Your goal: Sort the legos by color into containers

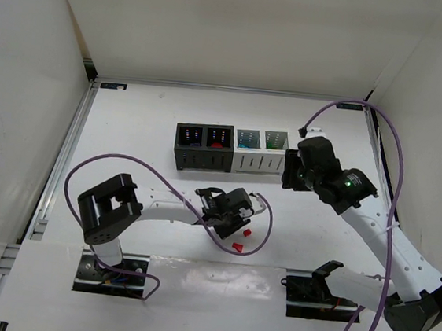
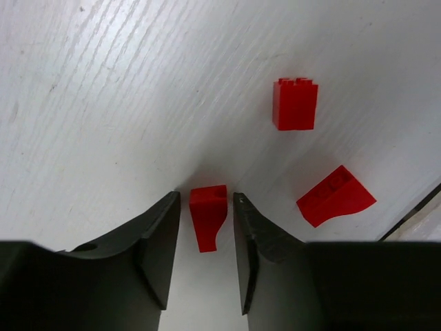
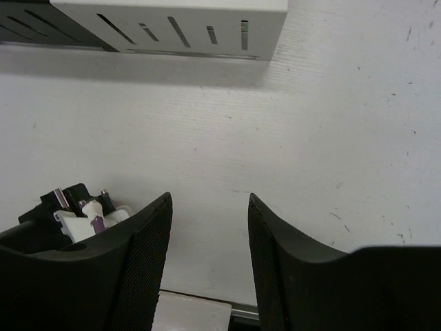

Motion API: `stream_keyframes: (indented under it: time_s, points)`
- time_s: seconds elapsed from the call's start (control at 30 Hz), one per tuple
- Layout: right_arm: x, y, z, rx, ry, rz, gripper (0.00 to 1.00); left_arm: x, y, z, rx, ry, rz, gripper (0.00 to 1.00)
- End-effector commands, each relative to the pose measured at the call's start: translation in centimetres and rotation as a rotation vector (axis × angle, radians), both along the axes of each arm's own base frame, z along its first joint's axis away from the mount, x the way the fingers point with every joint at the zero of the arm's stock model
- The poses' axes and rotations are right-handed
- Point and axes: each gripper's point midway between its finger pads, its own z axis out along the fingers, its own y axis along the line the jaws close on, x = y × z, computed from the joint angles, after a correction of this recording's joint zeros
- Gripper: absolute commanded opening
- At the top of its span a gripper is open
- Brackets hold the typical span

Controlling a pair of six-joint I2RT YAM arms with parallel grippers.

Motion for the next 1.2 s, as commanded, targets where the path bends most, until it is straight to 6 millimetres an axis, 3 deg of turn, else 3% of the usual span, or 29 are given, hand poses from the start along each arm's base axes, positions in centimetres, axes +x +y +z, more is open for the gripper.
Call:
stream_keyframes:
  time_s: [0.0,0.4,0.5,0.53,0.57,0.6,0.63,0.73,0.8,0.83,0.87,0.9,0.97,1.0,1.07,1.17]
  points:
    - [-0.3,-0.5,0.2,0.023,-0.004,-0.021,0.52,-0.2,0.1,0.0,0.043,-0.019,-0.014,0.46]
    - [-0.7,-1.4,0.4,0.040,-0.029,-0.046,0.52,0.2,0.9,1.1,0.048,-0.044,0.023,0.26]
    - [-0.9,-1.2,0.8,0.052,-0.042,-0.038,0.52,1.2,0.9,3.0,0.018,-0.079,0.056,0.24]
    - [-0.9,-1.2,0.8,0.053,-0.044,-0.037,0.52,2.4,1.4,3.7,0.010,-0.102,0.091,0.24]
    - [-0.9,-1.2,1.0,0.057,-0.048,-0.041,0.52,3.0,1.2,6.2,-0.052,-0.140,0.101,0.24]
    - [-0.9,-1.3,1.0,0.056,-0.052,-0.040,0.52,3.9,1.4,7.5,-0.073,-0.175,0.122,0.24]
    - [-0.9,-1.3,1.0,0.059,-0.054,-0.044,0.52,5.9,2.1,8.9,-0.098,-0.200,0.174,0.24]
    - [-0.8,-1.5,0.9,0.066,-0.055,-0.055,0.52,10.1,3.3,15.7,-0.258,-0.320,0.257,0.25]
    - [-0.8,-1.4,0.6,0.061,-0.052,-0.050,0.52,11.8,3.0,18.6,-0.355,-0.369,0.272,0.26]
    - [-0.7,-1.4,0.4,0.058,-0.048,-0.047,0.52,13.8,3.8,20.3,-0.390,-0.414,0.303,0.26]
    - [-0.7,-1.4,0.3,0.064,-0.039,-0.044,0.52,14.3,3.1,21.6,-0.434,-0.414,0.283,0.26]
    - [-0.6,-1.5,0.3,0.062,-0.037,-0.043,0.52,14.9,2.8,21.5,-0.435,-0.407,0.284,0.26]
    - [-0.4,-1.7,0.2,0.057,-0.034,-0.051,0.52,17.3,3.8,23.9,-0.432,-0.461,0.296,0.26]
    - [-0.3,-1.8,0.4,0.062,-0.038,-0.057,0.52,18.6,4.1,22.7,-0.399,-0.449,0.306,0.26]
    - [-0.2,-1.9,0.5,0.073,-0.037,-0.061,0.52,20.1,4.1,24.4,-0.403,-0.483,0.312,0.26]
    - [0.0,-2.1,0.5,0.076,-0.037,-0.059,0.52,22.3,4.2,23.5,-0.384,-0.459,0.330,0.26]
